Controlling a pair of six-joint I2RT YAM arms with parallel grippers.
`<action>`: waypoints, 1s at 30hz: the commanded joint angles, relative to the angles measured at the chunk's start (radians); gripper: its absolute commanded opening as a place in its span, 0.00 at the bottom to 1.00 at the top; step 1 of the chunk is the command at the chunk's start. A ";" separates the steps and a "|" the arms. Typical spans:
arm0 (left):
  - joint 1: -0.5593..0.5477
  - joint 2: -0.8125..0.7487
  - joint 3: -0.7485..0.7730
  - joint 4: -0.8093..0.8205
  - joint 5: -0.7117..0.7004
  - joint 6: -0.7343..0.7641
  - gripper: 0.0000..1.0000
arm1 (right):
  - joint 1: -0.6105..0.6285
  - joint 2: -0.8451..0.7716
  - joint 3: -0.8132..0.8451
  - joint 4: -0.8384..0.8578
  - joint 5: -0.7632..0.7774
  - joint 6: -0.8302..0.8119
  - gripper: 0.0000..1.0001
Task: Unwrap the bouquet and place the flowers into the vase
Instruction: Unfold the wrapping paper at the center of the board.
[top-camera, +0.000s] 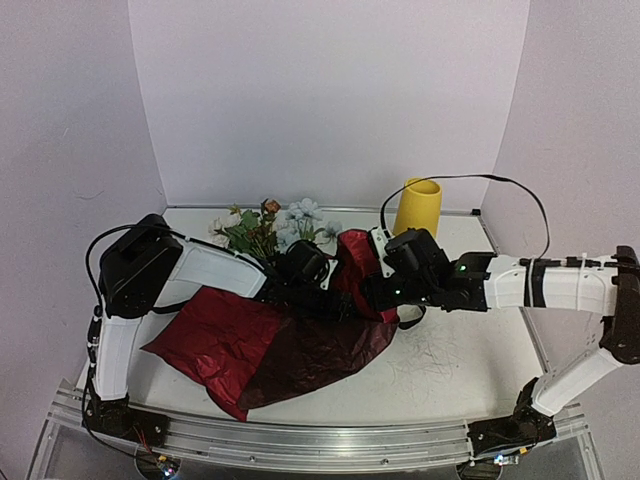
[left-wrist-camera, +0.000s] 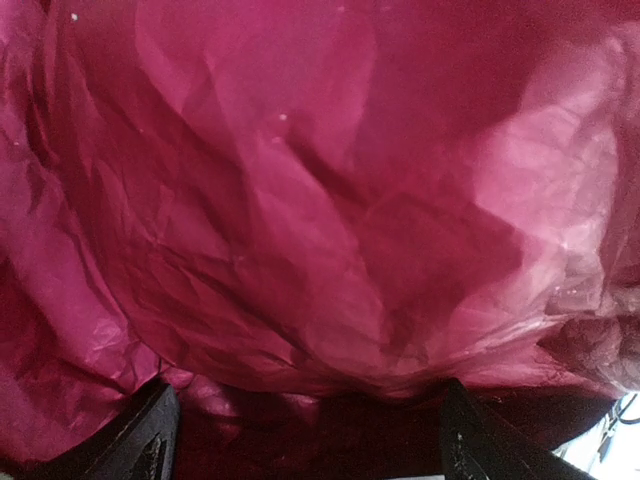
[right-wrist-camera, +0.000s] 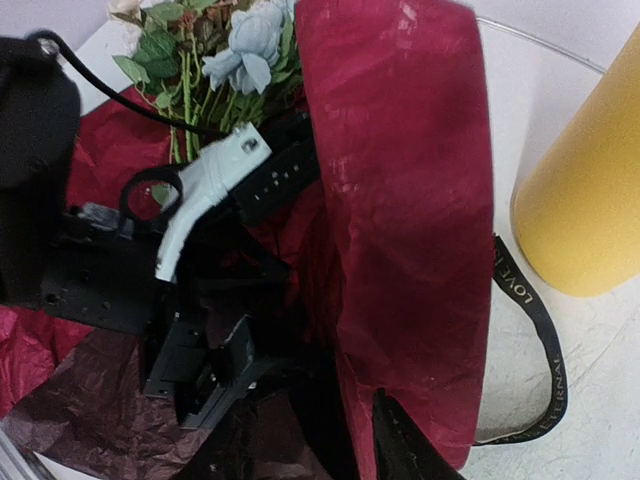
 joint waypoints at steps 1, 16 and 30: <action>0.001 -0.091 0.043 -0.032 -0.048 0.022 0.91 | 0.004 0.102 0.046 -0.014 0.026 0.042 0.35; 0.001 -0.339 -0.073 -0.167 -0.178 0.019 0.90 | -0.066 0.278 0.116 -0.084 0.139 0.136 0.23; 0.002 -0.451 -0.255 -0.235 -0.260 -0.020 0.81 | -0.085 0.138 -0.006 -0.135 0.209 0.177 0.45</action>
